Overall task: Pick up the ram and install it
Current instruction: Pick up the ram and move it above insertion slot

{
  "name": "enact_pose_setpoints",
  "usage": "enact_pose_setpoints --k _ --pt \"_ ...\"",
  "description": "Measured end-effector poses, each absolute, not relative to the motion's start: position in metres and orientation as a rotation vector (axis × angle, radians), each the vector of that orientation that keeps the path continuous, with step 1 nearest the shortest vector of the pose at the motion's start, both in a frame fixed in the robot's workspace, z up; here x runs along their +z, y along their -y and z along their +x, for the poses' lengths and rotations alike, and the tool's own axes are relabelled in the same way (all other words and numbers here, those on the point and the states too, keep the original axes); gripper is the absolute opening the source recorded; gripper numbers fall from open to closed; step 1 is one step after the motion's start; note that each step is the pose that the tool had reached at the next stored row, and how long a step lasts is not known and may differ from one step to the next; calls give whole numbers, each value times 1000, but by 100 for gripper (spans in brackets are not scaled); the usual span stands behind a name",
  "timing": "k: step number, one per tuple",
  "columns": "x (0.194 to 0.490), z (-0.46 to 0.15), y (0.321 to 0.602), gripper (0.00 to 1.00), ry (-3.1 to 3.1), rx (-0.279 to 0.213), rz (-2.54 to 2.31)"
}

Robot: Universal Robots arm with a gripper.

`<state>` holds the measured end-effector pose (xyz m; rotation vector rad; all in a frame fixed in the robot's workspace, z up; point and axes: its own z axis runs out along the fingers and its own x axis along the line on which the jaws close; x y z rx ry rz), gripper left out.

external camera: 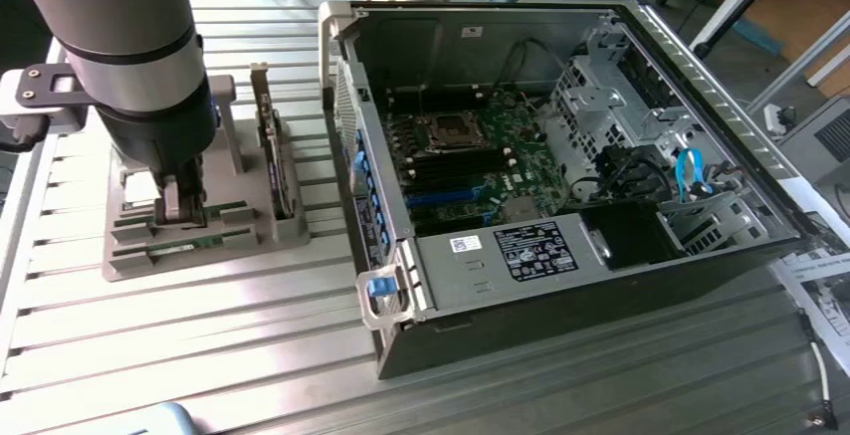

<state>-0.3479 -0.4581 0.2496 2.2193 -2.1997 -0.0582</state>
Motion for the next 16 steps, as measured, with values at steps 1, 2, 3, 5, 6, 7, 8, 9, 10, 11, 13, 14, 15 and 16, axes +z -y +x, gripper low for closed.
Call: enact_pose_setpoints --k 1,2,3,5,6,7,8,9,10,11,13,14,15,16 --pt "249 -348 458 36 2199 -58 2220" --pt "248 -348 459 36 2199 -58 2220" --pt "247 -348 459 36 2198 -58 2221" --pt "246 -348 459 36 2197 -58 2222" --pt "245 -348 460 36 2196 -58 2223" --pt "245 -348 460 36 2196 -58 2223" --pt "244 -348 460 36 2195 -58 2224" --pt "243 -348 460 36 2194 -58 2224" --pt "243 -348 461 36 2194 -58 2225" --pt "242 -348 461 36 2193 -58 2226" --pt "241 -348 461 36 2192 -58 2227" --pt "241 -348 461 36 2191 -58 2227" --pt "240 -348 461 36 2190 -58 2228" --pt "239 -348 461 36 2189 -58 2229"
